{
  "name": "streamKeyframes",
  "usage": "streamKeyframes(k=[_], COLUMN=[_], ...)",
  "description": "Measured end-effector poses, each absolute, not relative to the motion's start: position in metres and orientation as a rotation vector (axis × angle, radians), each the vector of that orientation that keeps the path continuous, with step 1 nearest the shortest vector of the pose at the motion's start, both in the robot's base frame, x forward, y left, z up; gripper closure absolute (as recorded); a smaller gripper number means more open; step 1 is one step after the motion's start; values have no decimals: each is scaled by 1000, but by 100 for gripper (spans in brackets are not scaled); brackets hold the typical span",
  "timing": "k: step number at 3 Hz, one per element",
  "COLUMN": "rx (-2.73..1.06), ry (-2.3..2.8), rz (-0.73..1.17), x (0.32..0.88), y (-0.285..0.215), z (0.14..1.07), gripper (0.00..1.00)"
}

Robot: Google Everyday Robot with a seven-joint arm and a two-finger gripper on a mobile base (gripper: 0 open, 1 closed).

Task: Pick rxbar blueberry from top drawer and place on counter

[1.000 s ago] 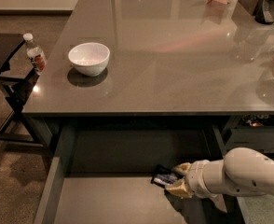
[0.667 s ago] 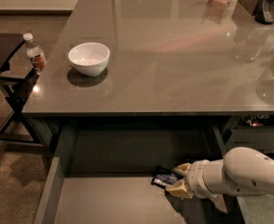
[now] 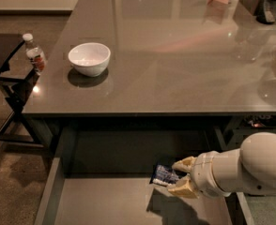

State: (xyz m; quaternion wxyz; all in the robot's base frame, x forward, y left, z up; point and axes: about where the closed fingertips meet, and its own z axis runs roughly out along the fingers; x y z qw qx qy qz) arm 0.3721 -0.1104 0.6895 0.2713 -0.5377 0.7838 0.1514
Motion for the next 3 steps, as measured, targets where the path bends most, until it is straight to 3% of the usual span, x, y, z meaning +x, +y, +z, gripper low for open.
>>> streamKeyframes(k=[2, 3], rx=[-1434, -1406], ry=[1936, 1826], rz=[377, 302], x=[375, 413], y=[-107, -103], z=[808, 882], gripper=[100, 100])
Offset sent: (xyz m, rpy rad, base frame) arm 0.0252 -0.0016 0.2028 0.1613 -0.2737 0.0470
